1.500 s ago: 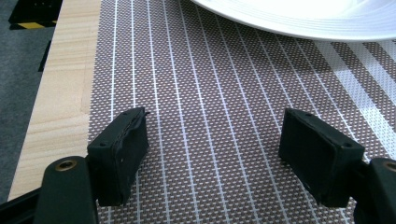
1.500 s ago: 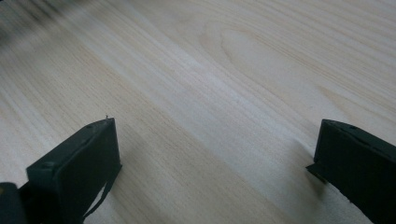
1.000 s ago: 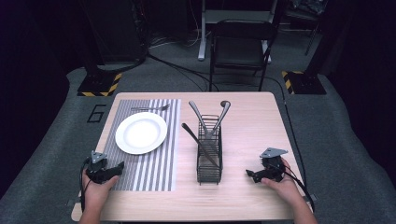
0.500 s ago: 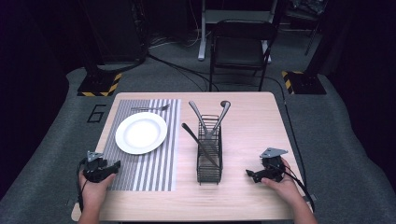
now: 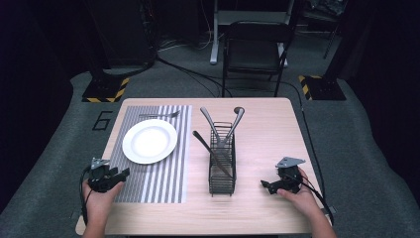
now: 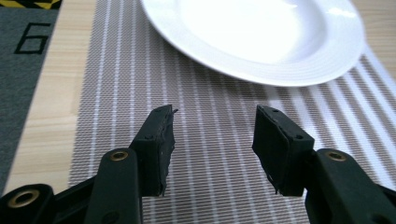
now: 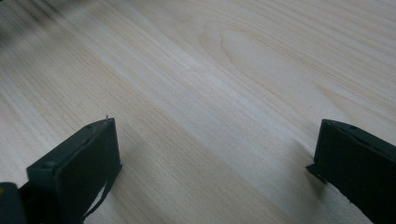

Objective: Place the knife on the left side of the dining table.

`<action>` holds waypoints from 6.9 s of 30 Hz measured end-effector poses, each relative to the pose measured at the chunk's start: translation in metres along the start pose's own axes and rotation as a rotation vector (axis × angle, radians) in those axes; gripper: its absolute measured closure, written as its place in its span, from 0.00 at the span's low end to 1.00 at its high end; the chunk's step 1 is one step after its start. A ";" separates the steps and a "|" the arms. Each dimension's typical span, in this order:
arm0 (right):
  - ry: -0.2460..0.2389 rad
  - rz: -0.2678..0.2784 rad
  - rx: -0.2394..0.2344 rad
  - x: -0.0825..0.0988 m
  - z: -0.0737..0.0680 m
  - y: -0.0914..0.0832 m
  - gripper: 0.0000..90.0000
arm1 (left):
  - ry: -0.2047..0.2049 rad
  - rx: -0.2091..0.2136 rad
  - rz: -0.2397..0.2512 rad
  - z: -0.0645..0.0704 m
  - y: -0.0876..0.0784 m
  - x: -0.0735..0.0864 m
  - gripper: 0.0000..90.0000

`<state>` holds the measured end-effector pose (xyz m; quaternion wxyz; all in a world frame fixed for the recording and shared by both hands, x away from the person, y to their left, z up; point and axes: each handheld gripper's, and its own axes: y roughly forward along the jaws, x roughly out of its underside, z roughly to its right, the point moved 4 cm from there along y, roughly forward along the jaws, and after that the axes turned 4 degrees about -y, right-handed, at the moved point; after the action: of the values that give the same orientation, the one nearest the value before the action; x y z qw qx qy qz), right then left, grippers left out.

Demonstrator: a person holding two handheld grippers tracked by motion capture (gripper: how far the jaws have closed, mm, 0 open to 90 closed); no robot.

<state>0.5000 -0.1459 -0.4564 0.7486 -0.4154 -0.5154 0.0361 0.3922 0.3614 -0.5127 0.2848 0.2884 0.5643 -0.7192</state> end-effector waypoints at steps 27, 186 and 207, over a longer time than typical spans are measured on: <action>-0.001 0.000 0.001 0.000 0.000 0.000 0.00 | 0.045 0.207 -0.064 0.087 -0.003 -0.022 0.59; -0.001 -0.001 0.000 0.000 0.000 0.000 0.00 | 0.271 0.545 0.027 0.286 -0.060 -0.137 0.93; -0.002 0.000 0.001 0.000 0.000 0.000 0.00 | 0.259 0.539 0.101 0.280 -0.098 -0.166 0.93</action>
<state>0.4999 -0.1459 -0.4563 0.7485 -0.4147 -0.5161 0.0367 0.4055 0.1220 -0.2715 0.1590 0.4707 0.3697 -0.7852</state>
